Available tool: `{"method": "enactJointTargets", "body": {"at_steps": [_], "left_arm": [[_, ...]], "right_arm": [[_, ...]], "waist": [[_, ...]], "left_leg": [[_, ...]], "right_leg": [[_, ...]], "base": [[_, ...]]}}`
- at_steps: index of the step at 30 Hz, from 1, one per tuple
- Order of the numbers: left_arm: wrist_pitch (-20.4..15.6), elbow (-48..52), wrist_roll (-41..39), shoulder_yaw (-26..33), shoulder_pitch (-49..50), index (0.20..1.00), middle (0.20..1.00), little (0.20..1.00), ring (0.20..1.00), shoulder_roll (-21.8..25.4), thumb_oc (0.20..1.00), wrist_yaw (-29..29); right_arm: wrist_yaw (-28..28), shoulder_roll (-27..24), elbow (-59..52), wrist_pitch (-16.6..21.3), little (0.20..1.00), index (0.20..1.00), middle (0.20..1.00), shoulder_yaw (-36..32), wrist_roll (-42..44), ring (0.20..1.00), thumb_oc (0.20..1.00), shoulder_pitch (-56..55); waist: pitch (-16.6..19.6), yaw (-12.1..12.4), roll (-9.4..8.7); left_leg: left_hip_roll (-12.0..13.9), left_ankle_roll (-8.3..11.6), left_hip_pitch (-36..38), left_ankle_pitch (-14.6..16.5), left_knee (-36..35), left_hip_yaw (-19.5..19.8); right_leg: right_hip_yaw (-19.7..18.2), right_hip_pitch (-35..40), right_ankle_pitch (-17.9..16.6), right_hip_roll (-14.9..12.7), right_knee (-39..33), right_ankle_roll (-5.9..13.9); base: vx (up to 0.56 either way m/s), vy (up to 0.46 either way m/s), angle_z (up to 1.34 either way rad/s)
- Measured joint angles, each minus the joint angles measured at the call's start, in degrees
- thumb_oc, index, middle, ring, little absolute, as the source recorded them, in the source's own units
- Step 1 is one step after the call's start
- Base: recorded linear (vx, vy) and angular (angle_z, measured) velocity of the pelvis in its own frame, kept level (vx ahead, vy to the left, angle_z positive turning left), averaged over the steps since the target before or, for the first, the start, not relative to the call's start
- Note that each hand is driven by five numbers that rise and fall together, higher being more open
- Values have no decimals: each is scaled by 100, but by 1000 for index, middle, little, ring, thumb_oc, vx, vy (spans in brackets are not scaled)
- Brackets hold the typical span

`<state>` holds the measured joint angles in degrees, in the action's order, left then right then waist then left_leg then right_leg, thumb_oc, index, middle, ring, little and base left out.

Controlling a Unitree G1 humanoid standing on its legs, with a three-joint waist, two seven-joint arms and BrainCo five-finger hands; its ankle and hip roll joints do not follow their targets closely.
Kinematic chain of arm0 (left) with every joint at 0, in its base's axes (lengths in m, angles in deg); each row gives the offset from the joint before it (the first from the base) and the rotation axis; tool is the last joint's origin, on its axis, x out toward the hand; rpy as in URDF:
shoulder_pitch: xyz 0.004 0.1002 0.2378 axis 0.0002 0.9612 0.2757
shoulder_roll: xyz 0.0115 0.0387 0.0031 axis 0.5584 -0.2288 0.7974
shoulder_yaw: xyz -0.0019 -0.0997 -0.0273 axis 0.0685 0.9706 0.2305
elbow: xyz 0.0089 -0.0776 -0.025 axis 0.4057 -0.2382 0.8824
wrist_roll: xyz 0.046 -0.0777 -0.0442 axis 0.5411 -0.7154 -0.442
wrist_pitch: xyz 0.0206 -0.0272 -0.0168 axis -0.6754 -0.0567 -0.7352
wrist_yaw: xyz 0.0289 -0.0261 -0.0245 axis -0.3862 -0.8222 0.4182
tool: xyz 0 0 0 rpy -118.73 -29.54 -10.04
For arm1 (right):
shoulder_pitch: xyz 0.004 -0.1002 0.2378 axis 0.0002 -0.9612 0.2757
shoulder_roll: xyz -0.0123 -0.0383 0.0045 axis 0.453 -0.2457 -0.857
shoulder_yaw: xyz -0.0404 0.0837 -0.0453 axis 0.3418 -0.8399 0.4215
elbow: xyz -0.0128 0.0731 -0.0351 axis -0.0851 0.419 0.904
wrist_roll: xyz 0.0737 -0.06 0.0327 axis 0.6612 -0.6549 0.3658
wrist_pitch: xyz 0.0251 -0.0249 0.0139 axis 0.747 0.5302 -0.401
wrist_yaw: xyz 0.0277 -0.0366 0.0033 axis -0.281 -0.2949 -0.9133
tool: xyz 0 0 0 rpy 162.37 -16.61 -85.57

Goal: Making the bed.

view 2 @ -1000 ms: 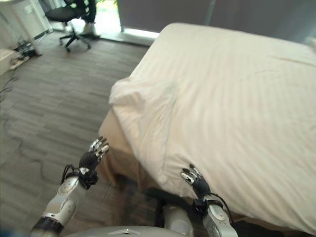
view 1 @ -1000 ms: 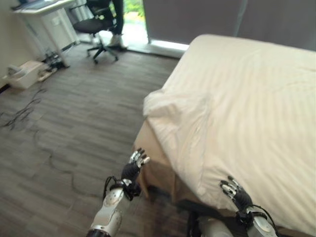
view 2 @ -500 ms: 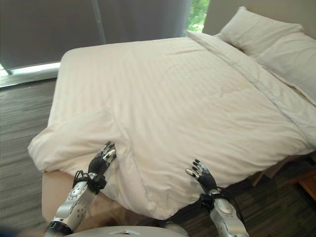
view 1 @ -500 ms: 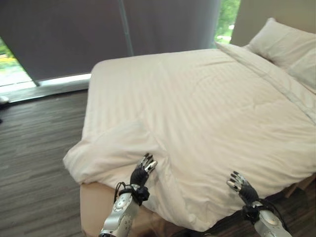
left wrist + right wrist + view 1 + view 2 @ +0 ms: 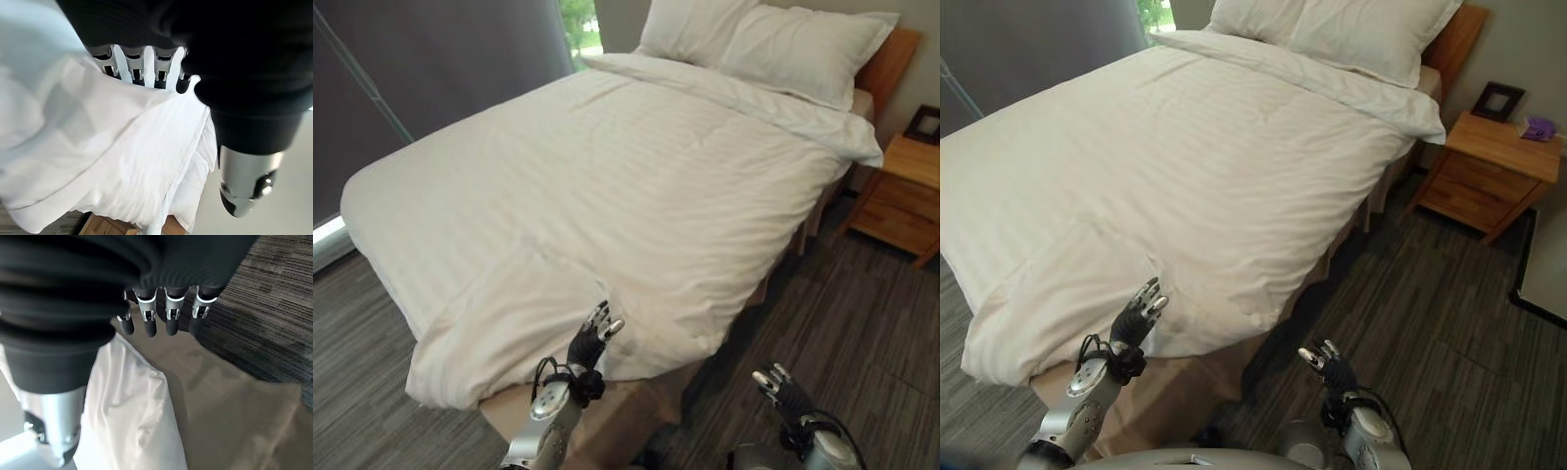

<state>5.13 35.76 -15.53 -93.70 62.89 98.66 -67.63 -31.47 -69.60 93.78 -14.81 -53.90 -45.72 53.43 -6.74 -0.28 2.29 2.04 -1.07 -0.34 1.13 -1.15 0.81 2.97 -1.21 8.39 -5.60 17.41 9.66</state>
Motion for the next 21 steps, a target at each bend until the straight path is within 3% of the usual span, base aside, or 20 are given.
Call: {"method": "enactJointTargets", "body": {"at_steps": [2, 4, 5, 8, 11, 14, 21], "left_arm": [[31, -52, 0, 133, 58, 1000, 1000, 1000, 1000, -162, 1000, -11], [8, -63, -15, 320, 229, 1000, 1000, 1000, 1000, -339, 1000, -49], [7, -64, -17, 287, 259, 1000, 1000, 1000, 1000, -352, 1000, -54], [6, -51, -29, 291, 263, 1000, 1000, 1000, 1000, -378, 1000, -72], [30, -49, -122, 161, 365, 1000, 1000, 1000, 1000, -406, 1000, -74], [41, -4, -254, 118, 376, 1000, 1000, 1000, 1000, -392, 1000, -75], [67, 58, -254, -11, 369, 1000, 1000, 1000, 1000, -401, 1000, -44]], "right_arm": [[-1, -90, -95, -5, 1000, 1000, 1000, -18, -1, 1000, 1000, 49], [-9, -123, -205, 13, 1000, 1000, 1000, -60, -2, 1000, 1000, 32], [-13, -193, -212, 19, 1000, 1000, 1000, -79, -3, 1000, 1000, 30], [-29, -270, -241, 9, 1000, 1000, 1000, -79, -2, 1000, 1000, -86], [-96, -322, -252, 16, 1000, 1000, 1000, -93, -3, 1000, 1000, -271], [-120, -218, -195, 12, 1000, 1000, 1000, -98, -1, 1000, 1000, -324], [-109, -204, -154, 12, 1000, 1000, 1000, -87, -4, 1000, 1000, -321]], "waist": [[32, 44, 16], [218, 167, -99], [252, 222, -115], [383, 243, -251], [453, 219, -308], [434, 210, -393], [378, 206, -315]], "left_leg": [[169, 129, 73, -179, -221, 2], [218, 402, 136, -324, -393, -34], [291, 433, 29, -330, -425, 47], [316, 559, -66, -244, -325, 147], [177, 391, -7, -327, -187, 164], [110, 365, 64, -414, -340, 165], [-54, 314, 169, -459, -406, 337]], "right_leg": [[152, 252, -84, 102, -621, -194], [260, 667, -101, 242, -1676, -671], [252, 642, -136, 371, -1727, -694], [342, 661, -246, 403, -1943, -813], [335, 751, -375, 409, -1988, -707], [339, 858, -456, 355, -2134, -657], [446, 1100, -466, 246, -2283, -611]], "base": [[-66, -93, -12], [-81, -115, -16], [-108, -146, -3], [-51, -85, 19], [-105, -100, 9], [-62, -60, 5], [-39, -31, 16]]}}
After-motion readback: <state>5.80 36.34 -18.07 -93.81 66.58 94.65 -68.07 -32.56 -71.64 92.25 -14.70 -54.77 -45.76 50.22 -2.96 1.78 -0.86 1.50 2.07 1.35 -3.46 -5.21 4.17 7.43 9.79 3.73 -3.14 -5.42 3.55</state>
